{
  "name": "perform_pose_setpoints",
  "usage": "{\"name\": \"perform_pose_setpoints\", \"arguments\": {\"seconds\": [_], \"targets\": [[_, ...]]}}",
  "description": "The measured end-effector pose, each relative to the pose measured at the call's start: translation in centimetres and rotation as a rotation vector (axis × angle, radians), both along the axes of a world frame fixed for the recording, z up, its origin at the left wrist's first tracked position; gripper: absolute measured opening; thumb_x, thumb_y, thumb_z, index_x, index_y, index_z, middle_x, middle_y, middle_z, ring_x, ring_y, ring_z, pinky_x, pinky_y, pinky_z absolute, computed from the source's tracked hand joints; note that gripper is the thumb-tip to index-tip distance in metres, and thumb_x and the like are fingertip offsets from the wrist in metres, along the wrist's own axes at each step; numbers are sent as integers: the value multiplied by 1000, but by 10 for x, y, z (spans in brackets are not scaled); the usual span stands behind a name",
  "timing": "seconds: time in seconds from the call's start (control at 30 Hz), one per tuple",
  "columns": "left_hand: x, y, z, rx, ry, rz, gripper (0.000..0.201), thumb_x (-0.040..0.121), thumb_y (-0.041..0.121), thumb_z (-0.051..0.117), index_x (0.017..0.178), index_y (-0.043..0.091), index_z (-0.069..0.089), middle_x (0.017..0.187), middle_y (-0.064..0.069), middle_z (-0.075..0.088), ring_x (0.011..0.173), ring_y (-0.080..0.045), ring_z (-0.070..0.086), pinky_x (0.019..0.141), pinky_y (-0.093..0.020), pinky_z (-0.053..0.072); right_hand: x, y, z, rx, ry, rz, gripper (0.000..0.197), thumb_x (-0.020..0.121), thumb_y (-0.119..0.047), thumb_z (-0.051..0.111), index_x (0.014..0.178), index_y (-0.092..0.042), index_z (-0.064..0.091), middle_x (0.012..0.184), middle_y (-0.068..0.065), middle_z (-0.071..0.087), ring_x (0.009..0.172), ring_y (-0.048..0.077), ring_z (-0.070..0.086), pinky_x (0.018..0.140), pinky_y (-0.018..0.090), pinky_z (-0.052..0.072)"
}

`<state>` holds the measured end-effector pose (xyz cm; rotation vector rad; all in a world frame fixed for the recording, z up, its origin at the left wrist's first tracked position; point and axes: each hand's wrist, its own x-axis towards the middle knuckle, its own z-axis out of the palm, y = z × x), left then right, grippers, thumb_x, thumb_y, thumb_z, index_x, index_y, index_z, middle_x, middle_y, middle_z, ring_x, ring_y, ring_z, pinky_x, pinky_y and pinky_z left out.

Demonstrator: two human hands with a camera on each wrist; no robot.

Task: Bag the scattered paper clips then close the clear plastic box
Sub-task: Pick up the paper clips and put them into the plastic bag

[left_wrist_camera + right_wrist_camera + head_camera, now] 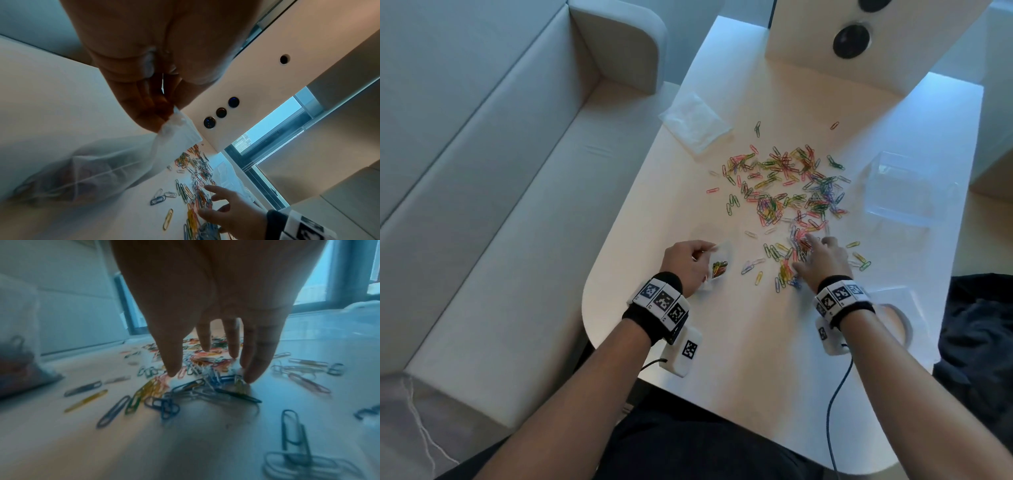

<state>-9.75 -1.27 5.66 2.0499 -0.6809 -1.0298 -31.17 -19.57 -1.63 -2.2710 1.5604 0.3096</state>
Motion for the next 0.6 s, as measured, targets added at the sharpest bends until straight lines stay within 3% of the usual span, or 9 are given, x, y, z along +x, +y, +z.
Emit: {"name": "perform_pose_setpoints", "arguments": {"seconds": [0.13,0.23,0.3,0.4,0.5,0.6], "targets": [[4,0,-2,15,-6,5,23,96,15,52,110,15,70,73,-5,69,54,-13,58,59,-17,52,12,0,-5,-141,-155,68,26,91,-13,59,115,-15,68,107,15,59,93,33,58,82,40,53],[1,-1,-2,20,4,7,22,96,15,53,108,16,71,75,-9,71,55,-14,58,60,-22,54,11,-8,-3,-96,-237,10,16,86,-6,66,98,-10,76,97,14,68,84,30,64,84,38,56],[-1,-2,-2,17,15,10,21,96,16,53,108,16,71,79,-11,72,55,-14,58,57,-21,55,5,-12,1,-18,-331,-142,13,83,-5,70,93,-9,77,92,13,73,82,25,67,86,35,56],[-7,-4,-4,14,21,7,20,95,16,54,107,15,71,77,-8,71,55,-14,59,55,-15,53,-11,-11,6,183,-539,-489,12,82,-6,73,93,-9,77,90,11,75,80,20,70,81,25,55],[-15,-8,-6,15,31,4,19,95,17,55,105,14,71,68,-2,68,52,-9,59,62,-19,56,-20,3,16,575,-1021,-782,18,83,4,68,101,2,72,100,22,72,87,25,72,78,23,59],[-25,-13,-6,17,75,5,19,95,14,54,106,11,70,66,-4,67,51,-12,59,62,-23,57,-10,27,35,848,-1246,-778,22,87,7,60,107,6,66,101,18,73,93,22,72,77,21,58]]}}
